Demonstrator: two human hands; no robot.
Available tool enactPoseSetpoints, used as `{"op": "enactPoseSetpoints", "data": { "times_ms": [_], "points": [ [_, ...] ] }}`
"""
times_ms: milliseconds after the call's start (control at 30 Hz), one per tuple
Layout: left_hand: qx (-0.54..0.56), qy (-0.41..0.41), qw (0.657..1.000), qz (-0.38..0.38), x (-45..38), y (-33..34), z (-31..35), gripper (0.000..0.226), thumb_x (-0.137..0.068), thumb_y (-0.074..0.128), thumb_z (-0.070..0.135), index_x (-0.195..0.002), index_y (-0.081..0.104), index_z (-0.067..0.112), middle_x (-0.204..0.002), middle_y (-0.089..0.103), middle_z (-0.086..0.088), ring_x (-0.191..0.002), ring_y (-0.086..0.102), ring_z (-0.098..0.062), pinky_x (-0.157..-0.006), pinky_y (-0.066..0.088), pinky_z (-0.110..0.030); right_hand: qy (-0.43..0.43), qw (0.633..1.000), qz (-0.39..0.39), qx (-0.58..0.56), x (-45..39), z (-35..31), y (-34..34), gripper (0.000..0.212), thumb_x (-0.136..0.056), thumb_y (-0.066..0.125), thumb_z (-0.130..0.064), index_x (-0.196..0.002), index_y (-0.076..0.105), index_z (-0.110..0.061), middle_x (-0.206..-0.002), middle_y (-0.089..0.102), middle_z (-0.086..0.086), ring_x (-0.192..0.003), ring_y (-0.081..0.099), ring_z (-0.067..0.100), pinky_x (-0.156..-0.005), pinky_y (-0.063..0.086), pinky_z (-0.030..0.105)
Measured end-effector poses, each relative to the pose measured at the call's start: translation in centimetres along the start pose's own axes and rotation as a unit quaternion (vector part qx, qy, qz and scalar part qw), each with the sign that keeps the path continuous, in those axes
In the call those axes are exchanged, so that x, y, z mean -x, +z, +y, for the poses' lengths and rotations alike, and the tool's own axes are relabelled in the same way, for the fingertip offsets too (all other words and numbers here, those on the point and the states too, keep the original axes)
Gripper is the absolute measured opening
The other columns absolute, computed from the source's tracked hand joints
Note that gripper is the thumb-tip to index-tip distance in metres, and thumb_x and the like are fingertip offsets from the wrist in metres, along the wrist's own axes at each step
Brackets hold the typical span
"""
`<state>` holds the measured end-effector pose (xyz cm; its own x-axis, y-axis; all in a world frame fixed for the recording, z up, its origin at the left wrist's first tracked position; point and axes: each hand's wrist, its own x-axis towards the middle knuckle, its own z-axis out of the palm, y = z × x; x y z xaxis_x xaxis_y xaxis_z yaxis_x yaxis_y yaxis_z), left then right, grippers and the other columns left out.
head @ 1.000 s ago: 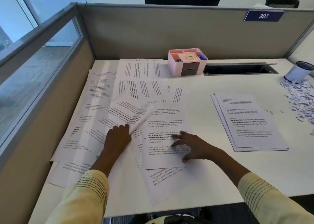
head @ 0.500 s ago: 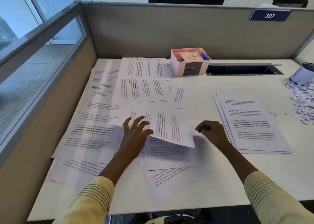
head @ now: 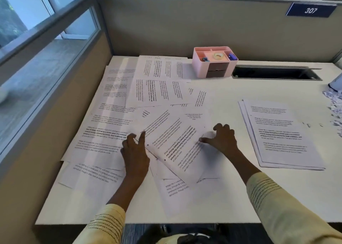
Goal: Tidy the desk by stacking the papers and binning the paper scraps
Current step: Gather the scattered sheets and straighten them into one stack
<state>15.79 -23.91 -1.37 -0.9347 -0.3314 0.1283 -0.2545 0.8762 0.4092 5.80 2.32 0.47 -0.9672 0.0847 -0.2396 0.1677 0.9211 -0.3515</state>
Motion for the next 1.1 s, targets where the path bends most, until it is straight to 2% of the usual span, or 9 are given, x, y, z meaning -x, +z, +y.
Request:
{"op": "enactPoseSetpoints", "data": {
  "times_ms": [133,300,400,500,633,733,867,1000,1100],
  "points": [
    [0.144,-0.192,0.966,-0.098,1.7,-0.8,2.2,0.059,-0.091,0.059,0.016,-0.142,0.031,0.007,-0.134,0.039,-0.022,-0.123,0.040,-0.036,-0.104,0.034,-0.041,0.045,0.998,-0.037,-0.008,0.5,-0.9,0.7,0.102,-0.055,0.088,-0.044,-0.129,0.032,-0.002,-0.125,0.040,0.019,-0.118,0.044,0.040,-0.091,0.043,0.044],
    [0.251,-0.222,0.933,-0.131,2.1,-1.3,4.6,0.074,-0.089,0.065,0.027,-0.146,0.023,0.007,-0.138,0.036,-0.021,-0.125,0.042,-0.034,-0.101,0.039,-0.039,0.063,0.994,-0.066,-0.059,0.6,-1.4,1.4,0.091,-0.054,0.090,-0.036,-0.121,0.039,0.000,-0.120,0.050,0.017,-0.114,0.051,0.036,-0.094,0.046,0.046],
    [0.308,-0.253,0.910,-0.117,1.8,-1.3,4.5,0.079,-0.087,0.068,0.025,-0.148,0.020,0.009,-0.141,0.033,-0.020,-0.125,0.044,-0.033,-0.099,0.041,-0.038,0.072,0.985,-0.079,-0.136,0.6,-1.3,1.2,0.089,-0.041,0.087,-0.051,-0.103,0.051,0.001,-0.103,0.059,0.015,-0.097,0.059,0.031,-0.071,0.047,0.032],
    [0.385,-0.306,0.865,-0.096,1.3,-0.9,3.9,0.082,-0.086,0.069,0.024,-0.150,0.020,0.012,-0.146,0.033,-0.018,-0.129,0.043,-0.032,-0.100,0.040,-0.039,0.075,0.986,-0.046,-0.143,0.3,-0.9,0.9,0.063,-0.057,0.084,-0.052,-0.082,0.053,-0.003,-0.089,0.059,0.012,-0.096,0.061,0.034,-0.064,0.041,0.031],
    [0.502,-0.371,0.774,-0.109,0.4,-0.4,3.5,0.082,-0.081,0.074,0.023,-0.148,0.026,0.011,-0.142,0.046,-0.017,-0.128,0.047,-0.034,-0.106,0.040,-0.047,0.059,0.996,-0.042,-0.042,0.5,-0.9,1.5,0.070,-0.063,0.083,-0.036,-0.116,0.050,-0.004,-0.116,0.054,0.018,-0.116,0.047,0.036,-0.089,0.042,0.038],
    [0.549,-0.384,0.729,-0.142,0.2,-0.4,3.7,0.065,-0.080,0.075,0.015,-0.135,0.045,0.002,-0.128,0.058,-0.022,-0.117,0.056,-0.038,-0.096,0.048,-0.049,0.059,0.996,-0.034,-0.052,0.9,-1.1,2.2,0.062,-0.067,0.080,-0.023,-0.116,0.047,-0.005,-0.115,0.052,0.020,-0.111,0.048,0.037,-0.082,0.043,0.035],
    [0.543,-0.350,0.751,-0.135,0.1,-0.3,3.8,0.028,-0.082,0.070,0.003,-0.110,0.064,0.000,-0.106,0.068,-0.012,-0.098,0.065,-0.031,-0.088,0.053,-0.043,0.055,0.996,-0.019,-0.074,1.4,-1.3,2.4,0.062,-0.067,0.079,-0.016,-0.117,0.044,-0.005,-0.114,0.052,0.020,-0.105,0.051,0.036,-0.070,0.039,0.030],
    [0.489,-0.341,0.789,-0.152,0.0,0.3,3.4,0.010,-0.079,0.074,0.006,-0.085,0.066,0.005,-0.094,0.070,-0.013,-0.092,0.067,-0.033,-0.090,0.053,-0.049,0.057,0.991,-0.023,-0.120,1.9,-1.4,2.4,0.082,-0.061,0.082,-0.008,-0.128,0.035,-0.009,-0.114,0.055,0.019,-0.104,0.055,0.036,-0.082,0.048,0.037],
    [0.479,-0.325,0.802,-0.147,-0.1,0.1,3.7,0.014,-0.079,0.074,0.008,-0.090,0.065,0.007,-0.090,0.067,-0.006,-0.087,0.065,-0.027,-0.084,0.053,-0.038,0.039,0.984,-0.035,-0.171,2.2,-1.2,2.6,0.097,-0.058,0.084,-0.006,-0.138,0.030,-0.010,-0.119,0.057,0.017,-0.108,0.056,0.035,-0.089,0.048,0.039]
  ]
}}
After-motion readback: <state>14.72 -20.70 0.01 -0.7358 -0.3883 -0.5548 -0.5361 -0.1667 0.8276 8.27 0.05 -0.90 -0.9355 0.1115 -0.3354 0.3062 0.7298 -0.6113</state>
